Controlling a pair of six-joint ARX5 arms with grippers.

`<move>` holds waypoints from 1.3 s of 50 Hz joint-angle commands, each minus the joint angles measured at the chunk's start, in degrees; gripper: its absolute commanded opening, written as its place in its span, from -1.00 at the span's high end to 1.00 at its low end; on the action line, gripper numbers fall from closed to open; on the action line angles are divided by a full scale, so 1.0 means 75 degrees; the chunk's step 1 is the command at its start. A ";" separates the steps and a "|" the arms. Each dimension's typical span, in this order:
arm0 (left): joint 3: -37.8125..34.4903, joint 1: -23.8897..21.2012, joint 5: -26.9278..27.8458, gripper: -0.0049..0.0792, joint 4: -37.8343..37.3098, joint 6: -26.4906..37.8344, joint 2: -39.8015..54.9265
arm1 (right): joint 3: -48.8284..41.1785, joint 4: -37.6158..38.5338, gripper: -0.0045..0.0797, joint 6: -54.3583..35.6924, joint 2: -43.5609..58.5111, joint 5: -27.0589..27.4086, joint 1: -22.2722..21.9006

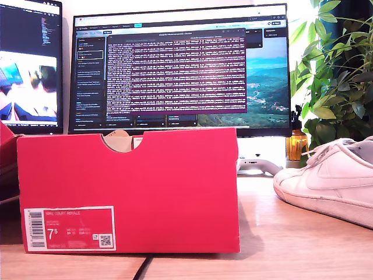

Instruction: Pack the white shoes by picking the first shoe and placing it inside the red shoebox, left side, then picking and rotating the second shoe and placing it in the shoebox

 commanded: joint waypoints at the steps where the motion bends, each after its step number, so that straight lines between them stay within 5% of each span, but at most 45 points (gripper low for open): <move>1: 0.0047 -0.0475 -0.0414 0.77 0.0017 0.0306 0.0099 | 0.0184 -0.0038 0.92 -0.0076 0.0323 -0.0067 -0.0029; 19: 0.0047 -0.3908 -0.2643 0.77 0.0702 0.0796 0.1437 | 0.0472 -0.0283 0.92 -0.0154 0.1609 -0.0073 0.0618; 26: 0.0047 -0.4727 -0.3628 0.76 0.1052 0.0796 0.2439 | 0.0583 -0.0699 0.92 -0.0434 0.1816 -0.0131 0.0822; 39: 0.0044 -0.4718 -0.4570 0.64 0.2002 0.0793 0.4112 | 0.1714 -0.2273 0.92 -0.1137 0.2127 -0.0195 0.0851; 59: 0.0044 -0.4232 -0.4634 0.64 0.3331 0.0804 0.5152 | 0.2763 -0.4453 0.91 -0.1673 0.2713 -0.0146 0.0851; 65: 0.0044 -0.4173 -0.4631 0.64 0.3416 0.0793 0.5225 | 0.2763 -0.4721 0.71 -0.1982 0.3340 -0.0020 0.0860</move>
